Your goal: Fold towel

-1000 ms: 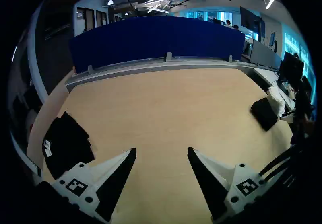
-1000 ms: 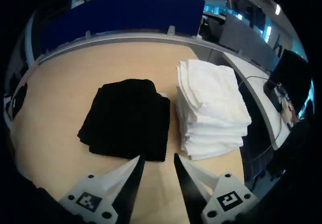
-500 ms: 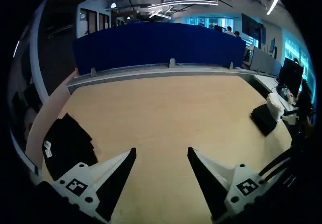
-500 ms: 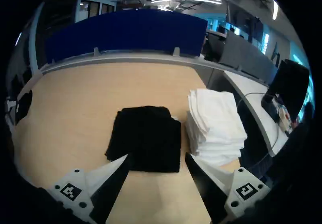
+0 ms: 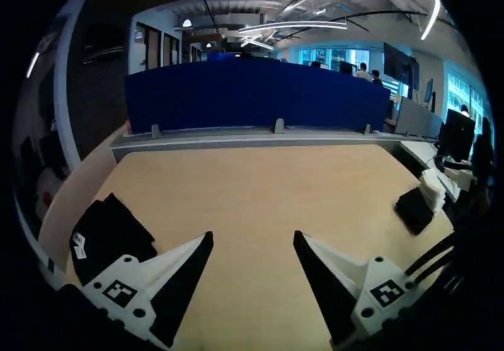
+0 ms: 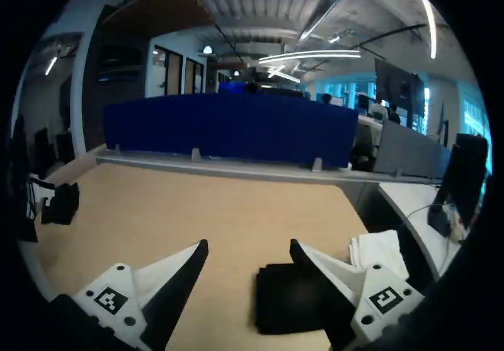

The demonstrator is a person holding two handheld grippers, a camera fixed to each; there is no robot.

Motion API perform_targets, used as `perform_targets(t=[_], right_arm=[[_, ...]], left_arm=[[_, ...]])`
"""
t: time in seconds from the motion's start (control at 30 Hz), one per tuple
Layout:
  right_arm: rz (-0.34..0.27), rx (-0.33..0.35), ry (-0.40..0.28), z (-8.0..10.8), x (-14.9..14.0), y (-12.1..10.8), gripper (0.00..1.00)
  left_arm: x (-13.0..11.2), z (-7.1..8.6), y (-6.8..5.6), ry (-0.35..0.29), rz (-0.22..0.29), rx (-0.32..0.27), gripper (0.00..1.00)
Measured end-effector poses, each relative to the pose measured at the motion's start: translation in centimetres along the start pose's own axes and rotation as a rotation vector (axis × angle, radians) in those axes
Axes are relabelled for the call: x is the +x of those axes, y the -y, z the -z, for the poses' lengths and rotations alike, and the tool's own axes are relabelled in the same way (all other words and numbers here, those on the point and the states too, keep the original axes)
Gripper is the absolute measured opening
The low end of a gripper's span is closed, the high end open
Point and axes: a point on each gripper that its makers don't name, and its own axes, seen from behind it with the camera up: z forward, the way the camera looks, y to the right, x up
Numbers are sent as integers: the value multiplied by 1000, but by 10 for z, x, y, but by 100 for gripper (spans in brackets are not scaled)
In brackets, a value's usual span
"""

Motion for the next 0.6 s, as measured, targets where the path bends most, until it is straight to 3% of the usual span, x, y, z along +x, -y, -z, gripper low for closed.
perform_targets(t=[0.37,0.6], right_arm=[[-93,-23,-229,-9,66,38,100],[-74,-32,-261,-13,78,59,100]], left_arm=[[32,1,14,-144,23,32,94],[60,12,21,-282,24,54,94]])
